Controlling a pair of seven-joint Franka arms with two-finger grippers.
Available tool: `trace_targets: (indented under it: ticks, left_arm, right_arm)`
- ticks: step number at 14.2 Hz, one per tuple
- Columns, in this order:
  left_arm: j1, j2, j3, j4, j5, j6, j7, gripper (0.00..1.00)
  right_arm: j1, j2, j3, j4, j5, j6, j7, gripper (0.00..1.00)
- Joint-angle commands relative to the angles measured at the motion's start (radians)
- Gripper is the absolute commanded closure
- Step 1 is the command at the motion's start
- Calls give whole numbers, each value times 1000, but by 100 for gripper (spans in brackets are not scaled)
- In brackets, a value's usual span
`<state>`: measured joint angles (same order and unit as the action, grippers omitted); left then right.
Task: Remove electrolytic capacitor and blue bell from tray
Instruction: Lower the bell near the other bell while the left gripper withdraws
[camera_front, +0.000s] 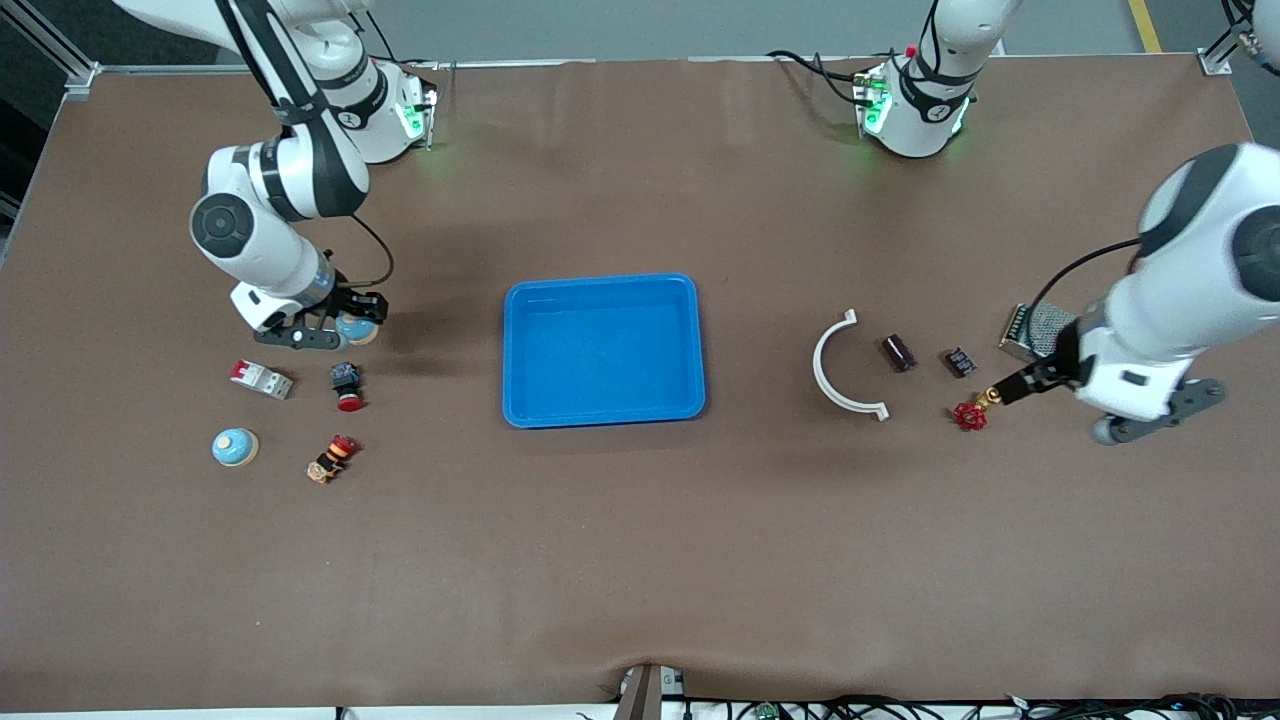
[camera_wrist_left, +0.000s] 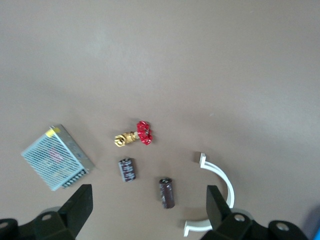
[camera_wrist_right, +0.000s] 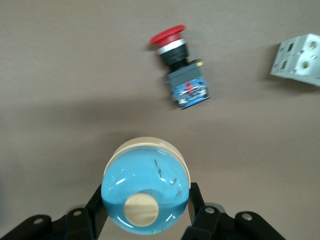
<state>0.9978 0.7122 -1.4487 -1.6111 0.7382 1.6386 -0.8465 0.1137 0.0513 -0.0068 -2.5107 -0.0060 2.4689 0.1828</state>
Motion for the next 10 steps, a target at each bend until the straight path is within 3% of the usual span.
trace_targets:
  ticks: [1,5,8,10]
  left_arm:
    - [-2,-7,-42,92,-10,-92,124,0]
    - [-27,-26,-39,151,30,-106,254,0]
    - [-137,-26,-27,191,133,-109,264,0]
    - [-247,-31,38,239,159,-111,265,0]
  right_arm:
    - [-89,-47,15,-83,-16,79,-112,100]
    - [-185,-44,13,-132,-16,156,-247,100]
    - [-271,-38,13,-137,-17,185,-374,100]
    - [-328,-19,15,-137,-44,217,-429,100]
